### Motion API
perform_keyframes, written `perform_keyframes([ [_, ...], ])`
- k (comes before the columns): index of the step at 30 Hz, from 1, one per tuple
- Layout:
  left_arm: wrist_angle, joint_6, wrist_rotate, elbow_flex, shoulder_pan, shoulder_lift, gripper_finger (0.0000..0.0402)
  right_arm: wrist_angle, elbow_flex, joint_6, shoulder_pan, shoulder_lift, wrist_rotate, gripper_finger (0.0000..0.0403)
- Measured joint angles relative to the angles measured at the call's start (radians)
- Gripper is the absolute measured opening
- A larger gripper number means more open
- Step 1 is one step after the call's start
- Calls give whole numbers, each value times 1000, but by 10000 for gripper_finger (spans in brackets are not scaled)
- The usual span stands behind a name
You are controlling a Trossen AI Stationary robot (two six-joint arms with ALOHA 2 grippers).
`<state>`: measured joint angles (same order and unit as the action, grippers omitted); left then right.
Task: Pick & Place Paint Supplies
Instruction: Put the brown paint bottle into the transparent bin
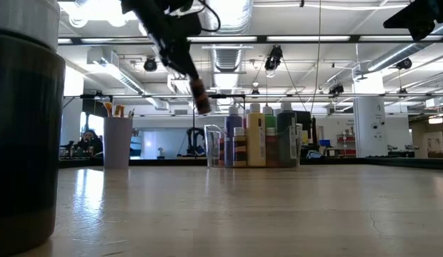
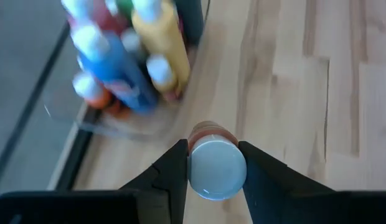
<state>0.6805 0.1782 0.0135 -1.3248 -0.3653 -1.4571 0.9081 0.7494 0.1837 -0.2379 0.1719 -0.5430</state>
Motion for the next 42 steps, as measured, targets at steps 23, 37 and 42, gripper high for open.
perform_keyframes([
  [23,30,192,-51,-275,-192,-281,126,0,0,0,0,0,0,8],
  [37,-81,228,-109,-275,-255,-417,126,0,0,0,0,0,0,8],
  [42,-100,236,-110,-281,-265,-447,126,0,0,0,0,0,0,8],
])
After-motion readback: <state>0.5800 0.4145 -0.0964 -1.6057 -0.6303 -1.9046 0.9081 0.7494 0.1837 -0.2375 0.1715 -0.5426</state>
